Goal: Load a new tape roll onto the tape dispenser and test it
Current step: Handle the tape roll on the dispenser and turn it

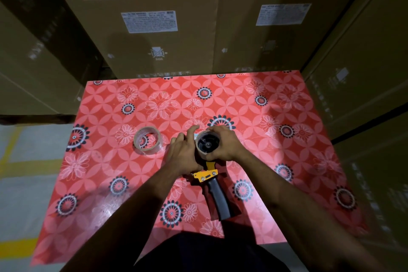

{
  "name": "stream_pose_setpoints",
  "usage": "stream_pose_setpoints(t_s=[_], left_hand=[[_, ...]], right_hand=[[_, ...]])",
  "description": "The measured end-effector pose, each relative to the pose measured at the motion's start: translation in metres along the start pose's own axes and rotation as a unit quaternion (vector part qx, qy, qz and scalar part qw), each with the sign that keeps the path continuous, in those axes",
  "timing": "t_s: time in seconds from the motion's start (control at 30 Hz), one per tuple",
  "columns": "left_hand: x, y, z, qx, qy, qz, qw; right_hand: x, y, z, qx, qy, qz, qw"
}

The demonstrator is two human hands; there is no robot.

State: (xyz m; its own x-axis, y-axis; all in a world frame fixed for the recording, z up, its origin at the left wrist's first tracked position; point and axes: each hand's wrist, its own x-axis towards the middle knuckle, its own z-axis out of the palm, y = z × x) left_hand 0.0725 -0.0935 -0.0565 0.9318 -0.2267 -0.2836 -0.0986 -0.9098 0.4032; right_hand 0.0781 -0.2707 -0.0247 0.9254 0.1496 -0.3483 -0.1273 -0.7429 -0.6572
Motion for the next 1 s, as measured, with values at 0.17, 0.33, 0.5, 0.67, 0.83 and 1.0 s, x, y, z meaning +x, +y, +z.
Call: stream_pose_setpoints(t_s=[0.17, 0.33, 0.5, 0.67, 0.83, 1.0], left_hand=[[-0.004, -0.003, 0.001, -0.006, 0.014, 0.009, 1.0], [-0.001, 0.002, -0.001, 0.0, -0.002, 0.0, 1.0], [-0.002, 0.002, -0.002, 0.01, -0.006, 0.005, 1.0], [-0.003, 0.001, -0.003, -0.004, -0.002, 0.004, 1.0], [-0.004, 0.003, -0.004, -0.011, 0.001, -0.004, 1.0], [-0.005, 0.003, -0.005, -0.017, 0.002, -0.002, 1.0]], right_hand=[[-0.004, 0.004, 0.01, 0.02, 0.026, 0.056, 0.998], [-0.005, 0.011, 0.008, 0.009, 0.022, 0.031, 0.999], [-0.003, 0.007, -0.002, 0.002, -0.02, 0.008, 1.0], [-0.007, 0.008, 0.01, 0.02, 0.027, 0.057, 0.998], [-0.009, 0.012, -0.003, 0.038, 0.023, 0.013, 0.999], [-0.011, 0.0, 0.001, 0.013, -0.014, 0.023, 1.0]])
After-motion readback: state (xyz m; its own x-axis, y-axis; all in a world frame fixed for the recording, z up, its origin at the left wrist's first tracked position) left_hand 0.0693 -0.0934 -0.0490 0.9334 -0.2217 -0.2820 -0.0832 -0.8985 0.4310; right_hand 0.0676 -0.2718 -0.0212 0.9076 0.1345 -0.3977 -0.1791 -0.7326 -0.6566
